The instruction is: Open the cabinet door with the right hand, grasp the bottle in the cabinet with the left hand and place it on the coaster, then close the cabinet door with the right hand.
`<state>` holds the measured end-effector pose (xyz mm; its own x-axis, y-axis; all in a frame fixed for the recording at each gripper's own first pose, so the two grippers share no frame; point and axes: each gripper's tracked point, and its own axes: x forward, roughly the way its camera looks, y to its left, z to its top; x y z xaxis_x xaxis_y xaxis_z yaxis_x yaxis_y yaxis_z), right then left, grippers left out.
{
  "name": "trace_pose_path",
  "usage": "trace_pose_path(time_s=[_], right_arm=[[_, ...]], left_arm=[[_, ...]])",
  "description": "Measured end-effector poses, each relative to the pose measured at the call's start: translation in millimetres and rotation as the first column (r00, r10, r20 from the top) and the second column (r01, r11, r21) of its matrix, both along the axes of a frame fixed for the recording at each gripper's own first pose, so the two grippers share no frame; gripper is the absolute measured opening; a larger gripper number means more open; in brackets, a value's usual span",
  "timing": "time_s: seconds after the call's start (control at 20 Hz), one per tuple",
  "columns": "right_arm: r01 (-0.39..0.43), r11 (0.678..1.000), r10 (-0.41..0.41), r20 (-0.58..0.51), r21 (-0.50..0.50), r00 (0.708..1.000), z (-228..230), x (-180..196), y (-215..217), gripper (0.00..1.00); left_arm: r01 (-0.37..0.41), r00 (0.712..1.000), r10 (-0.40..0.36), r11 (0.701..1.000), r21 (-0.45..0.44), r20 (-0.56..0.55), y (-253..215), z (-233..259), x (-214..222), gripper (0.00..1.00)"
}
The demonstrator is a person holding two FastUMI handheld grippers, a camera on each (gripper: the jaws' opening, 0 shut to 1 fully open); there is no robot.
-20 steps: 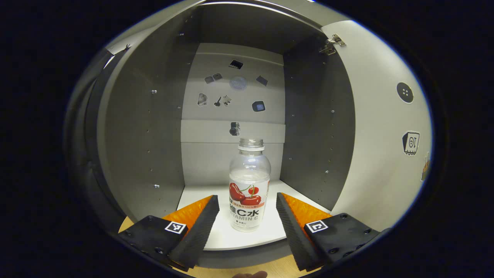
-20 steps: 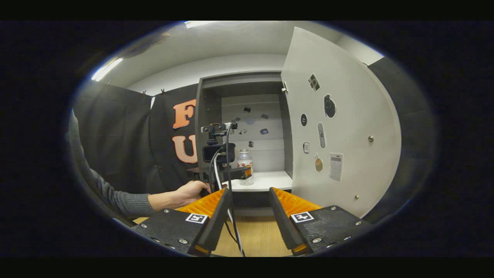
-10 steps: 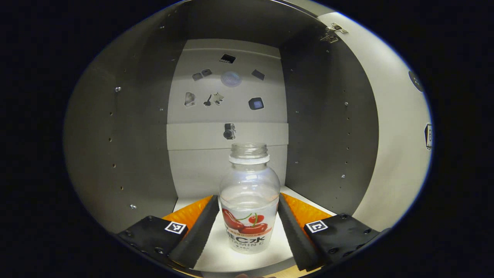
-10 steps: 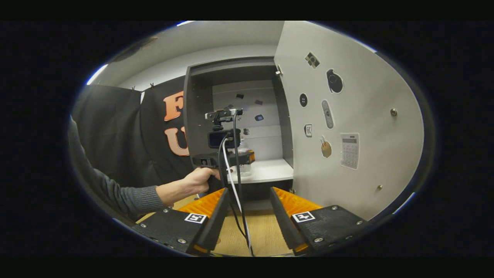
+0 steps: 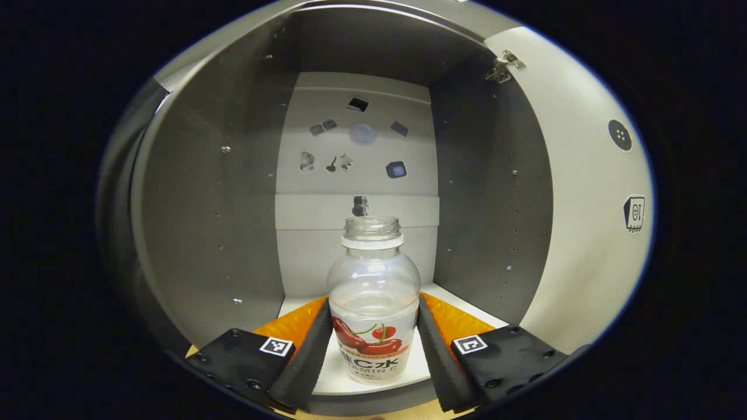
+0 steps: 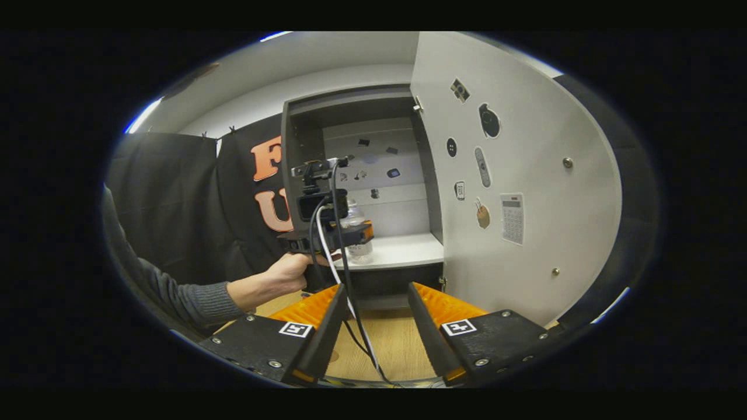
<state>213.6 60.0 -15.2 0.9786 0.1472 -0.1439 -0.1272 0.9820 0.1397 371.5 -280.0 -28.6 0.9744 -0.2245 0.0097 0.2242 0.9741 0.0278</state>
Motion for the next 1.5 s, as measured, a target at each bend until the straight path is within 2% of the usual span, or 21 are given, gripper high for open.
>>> trace_pose_path(time_s=[0.35, 0.6, 0.75, 1.15, 1.25, 1.5], right_arm=[[-0.049, 0.998, 0.050, -0.021, 0.028, 0.999, -5, -18, 6, 0.66], [-0.070, 0.995, 0.075, -0.055, 0.076, 0.996, -11, -27, 14, 0.66], [-0.068, 0.995, 0.074, -0.086, 0.068, 0.994, -18, -34, 12, 0.68], [-0.090, 0.995, 0.097, -0.178, 0.050, 0.979, -33, -53, 11, 0.71], [-0.088, 0.996, 0.091, -0.201, 0.024, 0.975, -37, -57, 5, 0.71], [-0.073, 0.997, 0.076, -0.276, 0.020, 0.958, -49, -67, 3, 0.71]], left_arm=[[-0.087, 0.995, 0.084, 0.995, 0.045, 0.062, 48, -12, -90, 0.85], [-0.130, 0.991, 0.129, 0.991, 0.028, 0.029, 78, -62, -150, 0.85], [-0.153, 0.988, 0.153, 0.987, 0.055, 0.002, 92, -97, -179, 0.85], [-0.183, 0.974, 0.189, 0.981, 0.062, -0.123, 113, -195, -223, 0.85], [-0.199, 0.966, 0.211, 0.976, 0.089, -0.149, 118, -218, -232, 0.85], [-0.190, 0.956, 0.205, 0.978, 0.091, -0.211, 117, -268, -243, 0.85]])
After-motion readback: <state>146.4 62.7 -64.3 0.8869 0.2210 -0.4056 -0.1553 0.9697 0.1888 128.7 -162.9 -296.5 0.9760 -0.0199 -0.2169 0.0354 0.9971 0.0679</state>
